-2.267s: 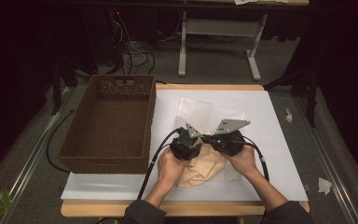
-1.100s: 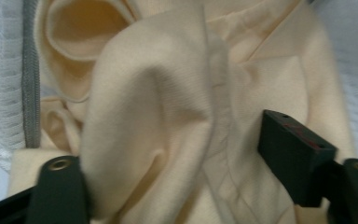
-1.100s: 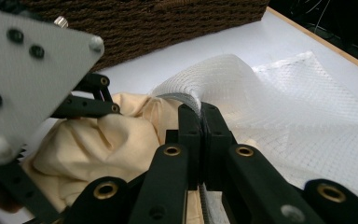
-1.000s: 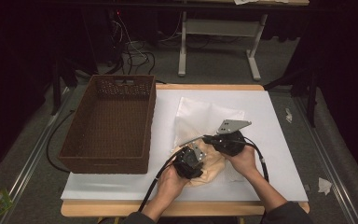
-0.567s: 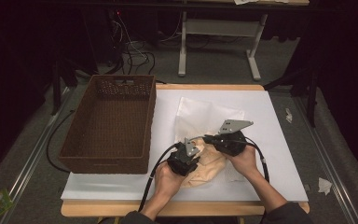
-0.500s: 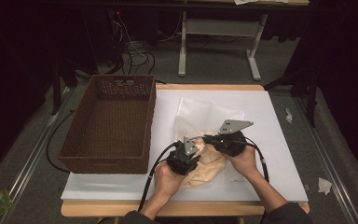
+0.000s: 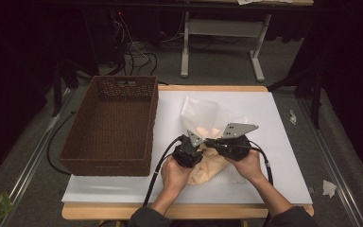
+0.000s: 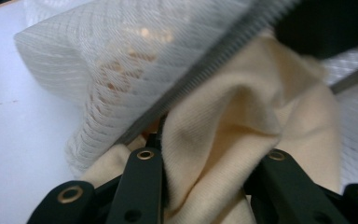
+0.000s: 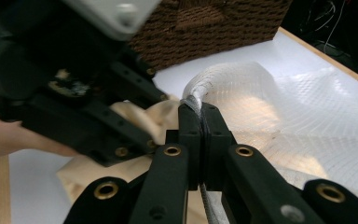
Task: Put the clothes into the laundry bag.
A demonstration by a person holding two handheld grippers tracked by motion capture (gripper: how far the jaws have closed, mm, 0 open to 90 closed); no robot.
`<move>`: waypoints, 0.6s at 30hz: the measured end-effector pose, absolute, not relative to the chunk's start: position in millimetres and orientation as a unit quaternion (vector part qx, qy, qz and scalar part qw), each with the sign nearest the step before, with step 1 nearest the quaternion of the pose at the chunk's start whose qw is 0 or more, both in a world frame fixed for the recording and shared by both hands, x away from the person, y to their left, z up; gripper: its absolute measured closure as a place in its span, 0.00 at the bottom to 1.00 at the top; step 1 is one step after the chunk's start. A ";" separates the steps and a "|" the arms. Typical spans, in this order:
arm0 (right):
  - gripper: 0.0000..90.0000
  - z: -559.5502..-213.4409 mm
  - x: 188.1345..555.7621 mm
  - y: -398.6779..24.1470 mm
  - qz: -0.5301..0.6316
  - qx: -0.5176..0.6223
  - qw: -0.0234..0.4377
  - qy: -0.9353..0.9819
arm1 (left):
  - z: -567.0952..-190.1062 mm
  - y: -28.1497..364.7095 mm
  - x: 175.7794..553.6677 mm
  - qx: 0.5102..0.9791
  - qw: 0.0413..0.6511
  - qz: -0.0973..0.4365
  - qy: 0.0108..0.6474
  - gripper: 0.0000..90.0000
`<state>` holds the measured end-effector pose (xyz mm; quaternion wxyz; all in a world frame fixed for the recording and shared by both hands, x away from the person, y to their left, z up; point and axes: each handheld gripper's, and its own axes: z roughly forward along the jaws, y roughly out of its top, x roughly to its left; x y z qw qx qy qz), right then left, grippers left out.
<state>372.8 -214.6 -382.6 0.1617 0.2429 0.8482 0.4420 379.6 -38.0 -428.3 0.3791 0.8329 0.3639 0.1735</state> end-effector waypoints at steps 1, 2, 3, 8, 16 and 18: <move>1.00 -383.1 372.5 -214.4 0.441 0.243 0.162 0.849 | -429.2 -39.0 380.7 0.832 0.378 0.177 0.364 0.79; 1.00 -383.6 372.3 -214.6 0.440 0.242 0.163 0.849 | -429.8 -39.4 381.1 0.832 0.379 0.178 0.365 0.78; 1.00 -383.8 372.5 -215.0 0.439 0.241 0.164 0.850 | -430.2 -39.7 381.1 0.832 0.378 0.177 0.365 0.78; 1.00 -386.4 376.1 -218.8 0.438 0.257 0.166 0.845 | -426.8 -34.1 372.4 0.834 0.388 0.168 0.354 0.61; 1.00 -388.7 379.2 -218.7 0.435 0.259 0.170 0.845 | -418.9 -17.1 351.6 0.836 0.397 0.170 0.339 0.41; 1.00 -388.6 379.6 -219.5 0.436 0.263 0.171 0.844 | -417.7 -11.2 347.1 0.834 0.401 0.169 0.339 0.40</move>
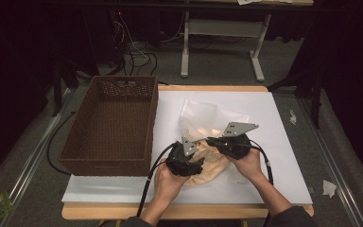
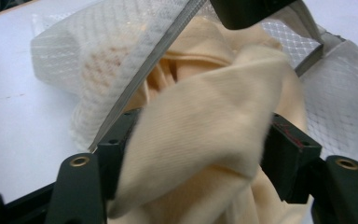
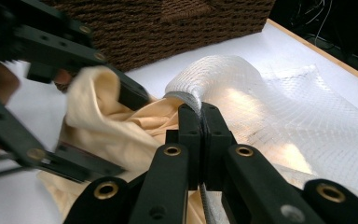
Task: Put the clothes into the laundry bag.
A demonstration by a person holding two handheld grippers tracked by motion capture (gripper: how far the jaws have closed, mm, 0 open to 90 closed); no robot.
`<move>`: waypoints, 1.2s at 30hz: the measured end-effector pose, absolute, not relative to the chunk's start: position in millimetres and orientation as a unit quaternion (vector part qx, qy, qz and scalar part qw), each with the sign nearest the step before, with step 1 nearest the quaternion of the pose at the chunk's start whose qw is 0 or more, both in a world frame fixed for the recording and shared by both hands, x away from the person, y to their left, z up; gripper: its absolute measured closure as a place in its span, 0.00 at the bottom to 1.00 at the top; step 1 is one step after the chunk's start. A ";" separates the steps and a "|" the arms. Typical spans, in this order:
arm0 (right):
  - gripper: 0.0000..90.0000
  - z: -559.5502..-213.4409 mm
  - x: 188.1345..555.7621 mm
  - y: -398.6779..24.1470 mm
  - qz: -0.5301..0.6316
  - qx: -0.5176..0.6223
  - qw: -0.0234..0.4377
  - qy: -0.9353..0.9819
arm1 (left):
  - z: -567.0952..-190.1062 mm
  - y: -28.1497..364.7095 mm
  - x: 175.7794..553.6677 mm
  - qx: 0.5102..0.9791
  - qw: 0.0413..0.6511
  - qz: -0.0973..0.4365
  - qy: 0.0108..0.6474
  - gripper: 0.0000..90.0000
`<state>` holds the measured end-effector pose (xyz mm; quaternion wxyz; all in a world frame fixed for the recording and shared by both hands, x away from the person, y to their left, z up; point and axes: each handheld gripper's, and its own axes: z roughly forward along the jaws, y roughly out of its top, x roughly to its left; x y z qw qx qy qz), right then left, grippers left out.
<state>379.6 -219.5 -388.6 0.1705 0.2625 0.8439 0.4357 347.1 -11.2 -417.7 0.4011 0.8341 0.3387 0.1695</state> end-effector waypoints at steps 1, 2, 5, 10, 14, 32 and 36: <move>1.00 -388.4 379.8 -219.9 0.435 0.263 0.170 0.844 | -417.3 -8.3 345.3 0.833 0.402 0.168 0.340 0.39; 1.00 -388.4 379.7 -220.1 0.435 0.264 0.169 0.844 | -417.0 -5.8 343.7 0.833 0.405 0.165 0.340 0.39; 1.00 -388.5 379.9 -220.3 0.434 0.264 0.170 0.844 | -417.5 -1.1 338.5 0.835 0.400 0.164 0.341 0.38; 1.00 -388.6 380.3 -220.2 0.433 0.265 0.171 0.844 | -426.3 3.5 336.8 0.841 0.386 0.162 0.344 0.35; 1.00 -390.1 381.7 -219.0 0.428 0.264 0.170 0.847 | -434.9 2.0 339.7 0.843 0.379 0.155 0.349 0.34; 1.00 -393.2 383.6 -213.2 0.428 0.262 0.161 0.850 | -452.1 -18.0 353.8 0.873 0.337 0.138 0.324 0.80; 1.00 -390.0 381.4 -213.5 0.433 0.258 0.161 0.849 | -435.4 -11.4 348.8 0.858 0.382 0.133 0.317 0.81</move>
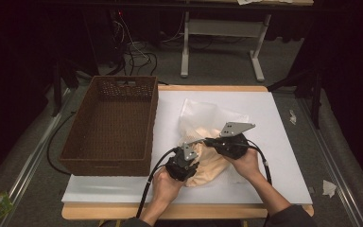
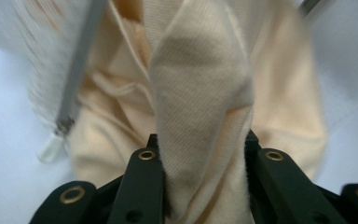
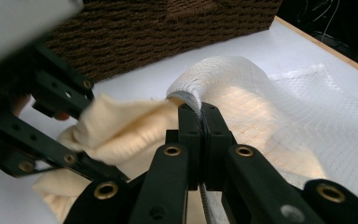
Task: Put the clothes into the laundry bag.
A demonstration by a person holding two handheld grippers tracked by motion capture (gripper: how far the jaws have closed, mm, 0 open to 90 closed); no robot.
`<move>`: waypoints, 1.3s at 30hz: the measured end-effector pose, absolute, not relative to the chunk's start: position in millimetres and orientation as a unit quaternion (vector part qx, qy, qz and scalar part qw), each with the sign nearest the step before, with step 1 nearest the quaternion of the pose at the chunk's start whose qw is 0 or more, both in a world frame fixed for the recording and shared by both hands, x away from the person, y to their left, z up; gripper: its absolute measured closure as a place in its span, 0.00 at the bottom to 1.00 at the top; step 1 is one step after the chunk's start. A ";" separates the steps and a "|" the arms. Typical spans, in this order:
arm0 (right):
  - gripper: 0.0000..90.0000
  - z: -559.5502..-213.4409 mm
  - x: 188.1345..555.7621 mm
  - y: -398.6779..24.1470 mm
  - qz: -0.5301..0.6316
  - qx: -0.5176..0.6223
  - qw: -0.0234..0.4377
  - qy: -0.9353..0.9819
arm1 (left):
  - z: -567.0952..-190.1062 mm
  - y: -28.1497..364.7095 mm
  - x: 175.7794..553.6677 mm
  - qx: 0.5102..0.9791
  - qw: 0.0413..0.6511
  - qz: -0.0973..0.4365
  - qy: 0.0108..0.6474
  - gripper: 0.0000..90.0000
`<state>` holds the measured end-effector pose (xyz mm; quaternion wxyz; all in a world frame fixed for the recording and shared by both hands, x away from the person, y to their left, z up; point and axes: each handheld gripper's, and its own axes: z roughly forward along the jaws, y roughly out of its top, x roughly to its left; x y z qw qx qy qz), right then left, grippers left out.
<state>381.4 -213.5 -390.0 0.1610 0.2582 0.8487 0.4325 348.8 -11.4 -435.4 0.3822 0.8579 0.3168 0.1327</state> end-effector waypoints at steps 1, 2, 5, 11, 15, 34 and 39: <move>1.00 -389.3 380.7 -213.1 0.434 0.257 0.161 0.848 | -429.3 -10.6 348.4 0.854 0.394 0.131 0.314 0.81; 1.00 -387.1 379.9 -213.0 0.435 0.253 0.164 0.849 | -425.4 -10.9 348.8 0.851 0.403 0.130 0.313 0.81; 1.00 -381.4 377.5 -213.4 0.443 0.249 0.166 0.845 | -418.7 -13.2 353.2 0.844 0.416 0.126 0.313 0.81; 1.00 -378.6 373.6 -215.6 0.448 0.243 0.162 0.845 | -418.9 -18.6 368.8 0.824 0.430 0.130 0.347 0.81; 1.00 -379.0 371.3 -216.8 0.450 0.239 0.156 0.846 | -422.7 -25.6 378.0 0.817 0.419 0.152 0.366 0.80; 1.00 -385.6 380.9 -223.5 0.446 0.262 0.163 0.840 | -418.4 -8.4 344.5 0.834 0.403 0.173 0.336 0.40; 1.00 -386.5 382.2 -224.1 0.443 0.266 0.165 0.840 | -425.3 0.6 334.0 0.836 0.397 0.167 0.340 0.36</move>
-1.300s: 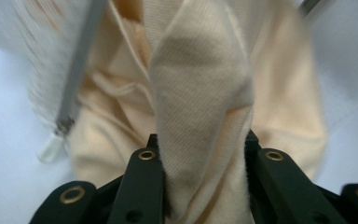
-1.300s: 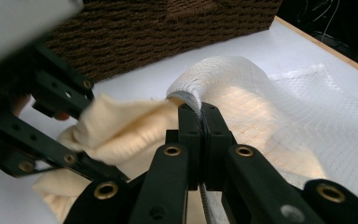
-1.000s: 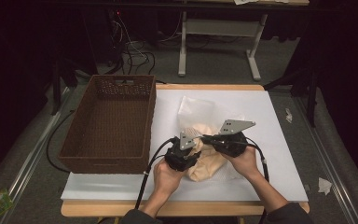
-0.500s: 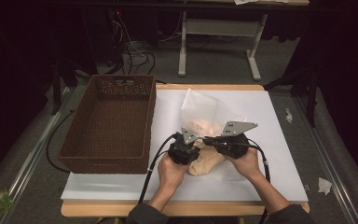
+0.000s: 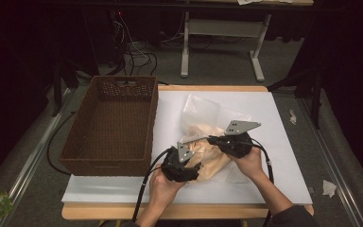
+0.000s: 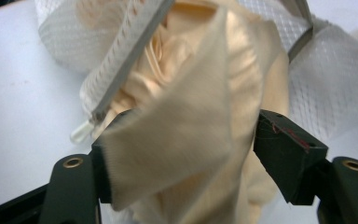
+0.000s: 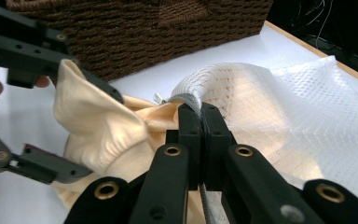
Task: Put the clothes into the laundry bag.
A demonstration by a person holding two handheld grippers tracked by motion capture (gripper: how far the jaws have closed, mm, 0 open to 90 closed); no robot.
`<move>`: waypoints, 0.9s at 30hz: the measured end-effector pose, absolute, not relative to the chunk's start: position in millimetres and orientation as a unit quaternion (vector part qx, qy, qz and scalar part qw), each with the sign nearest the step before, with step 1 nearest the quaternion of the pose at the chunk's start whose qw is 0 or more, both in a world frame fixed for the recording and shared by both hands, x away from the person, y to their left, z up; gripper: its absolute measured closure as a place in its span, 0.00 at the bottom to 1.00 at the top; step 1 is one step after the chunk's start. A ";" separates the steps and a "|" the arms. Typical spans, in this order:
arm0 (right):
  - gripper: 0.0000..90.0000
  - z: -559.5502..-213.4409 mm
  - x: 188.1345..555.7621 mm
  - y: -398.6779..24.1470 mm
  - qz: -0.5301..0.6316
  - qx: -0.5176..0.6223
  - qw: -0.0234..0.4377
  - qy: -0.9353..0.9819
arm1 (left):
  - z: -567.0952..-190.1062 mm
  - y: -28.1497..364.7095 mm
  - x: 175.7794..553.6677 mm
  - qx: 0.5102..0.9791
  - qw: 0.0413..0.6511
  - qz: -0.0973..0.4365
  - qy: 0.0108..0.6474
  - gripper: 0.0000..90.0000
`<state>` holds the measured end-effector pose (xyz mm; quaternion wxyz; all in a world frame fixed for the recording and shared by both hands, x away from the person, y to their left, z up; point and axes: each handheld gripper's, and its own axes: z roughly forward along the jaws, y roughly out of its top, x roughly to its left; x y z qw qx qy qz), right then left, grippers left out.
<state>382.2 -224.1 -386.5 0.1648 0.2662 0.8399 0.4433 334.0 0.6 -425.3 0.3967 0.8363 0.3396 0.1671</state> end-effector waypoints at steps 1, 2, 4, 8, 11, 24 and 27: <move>1.00 -386.6 382.3 -224.0 0.443 0.266 0.165 0.840 | -426.7 1.6 333.4 0.837 0.395 0.166 0.341 0.36; 1.00 -386.7 382.3 -223.9 0.443 0.266 0.165 0.840 | -428.7 2.2 333.2 0.838 0.393 0.162 0.343 0.36; 1.00 -387.0 382.5 -223.0 0.442 0.263 0.164 0.842 | -432.7 1.6 333.6 0.841 0.387 0.156 0.344 0.36; 1.00 -387.1 382.4 -221.1 0.440 0.263 0.164 0.843 | -440.7 -6.8 335.6 0.850 0.378 0.150 0.335 0.37; 1.00 -387.2 382.7 -220.4 0.440 0.263 0.163 0.843 | -446.3 -14.1 339.3 0.855 0.369 0.148 0.333 0.37; 1.00 -390.1 383.5 -219.4 0.438 0.262 0.157 0.845 | -467.3 -34.4 350.8 0.876 0.320 0.160 0.324 0.47; 1.00 -389.6 383.6 -219.6 0.437 0.264 0.156 0.846 | -464.3 -31.9 352.4 0.879 0.320 0.154 0.319 0.67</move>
